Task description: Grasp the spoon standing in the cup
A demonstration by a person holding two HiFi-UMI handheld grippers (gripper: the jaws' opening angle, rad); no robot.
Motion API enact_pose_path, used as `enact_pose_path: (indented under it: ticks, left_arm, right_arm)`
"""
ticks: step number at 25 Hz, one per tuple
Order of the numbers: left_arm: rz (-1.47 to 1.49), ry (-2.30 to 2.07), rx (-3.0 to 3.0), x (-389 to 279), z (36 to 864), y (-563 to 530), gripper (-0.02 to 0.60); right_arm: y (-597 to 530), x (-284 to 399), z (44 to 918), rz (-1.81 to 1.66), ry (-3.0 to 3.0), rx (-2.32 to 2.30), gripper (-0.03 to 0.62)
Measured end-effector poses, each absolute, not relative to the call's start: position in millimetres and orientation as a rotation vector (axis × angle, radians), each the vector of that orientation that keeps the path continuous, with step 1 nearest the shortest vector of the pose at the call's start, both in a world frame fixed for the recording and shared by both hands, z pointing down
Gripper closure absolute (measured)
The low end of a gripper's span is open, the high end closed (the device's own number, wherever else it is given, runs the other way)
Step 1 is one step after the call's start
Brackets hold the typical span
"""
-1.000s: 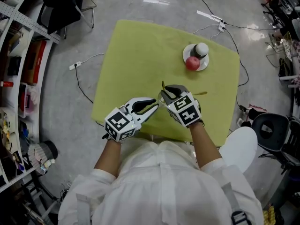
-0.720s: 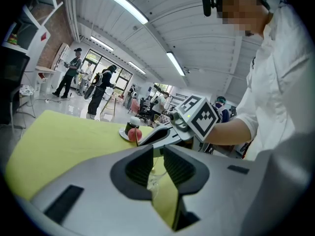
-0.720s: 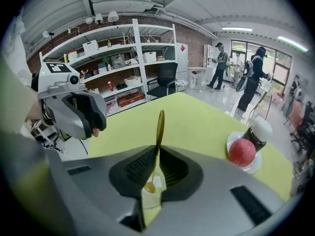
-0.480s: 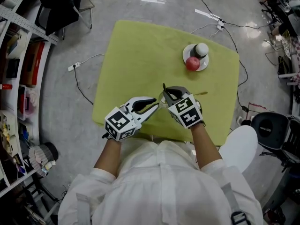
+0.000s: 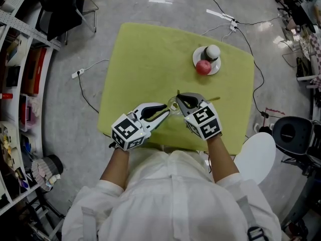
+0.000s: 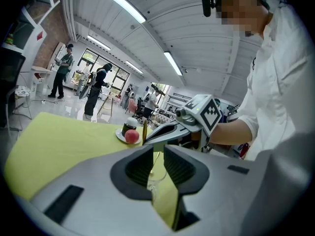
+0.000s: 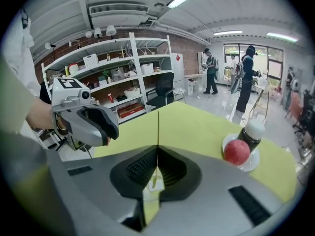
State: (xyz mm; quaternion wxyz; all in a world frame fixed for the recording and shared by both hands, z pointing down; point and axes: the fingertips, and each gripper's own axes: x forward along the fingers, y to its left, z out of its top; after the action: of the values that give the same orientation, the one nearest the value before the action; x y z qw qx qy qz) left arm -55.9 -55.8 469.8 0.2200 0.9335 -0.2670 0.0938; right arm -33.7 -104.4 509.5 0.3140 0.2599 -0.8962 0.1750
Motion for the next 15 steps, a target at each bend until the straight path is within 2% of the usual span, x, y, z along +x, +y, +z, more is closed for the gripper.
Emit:
enact_pose_path:
  ticks: [15]
  left_arm:
    - [0.271, -0.687, 2.633, -30, 463, -57, 0.515]
  right_arm:
    - [-113, 20, 432, 0.523, -2.505, 0.897, 0.586]
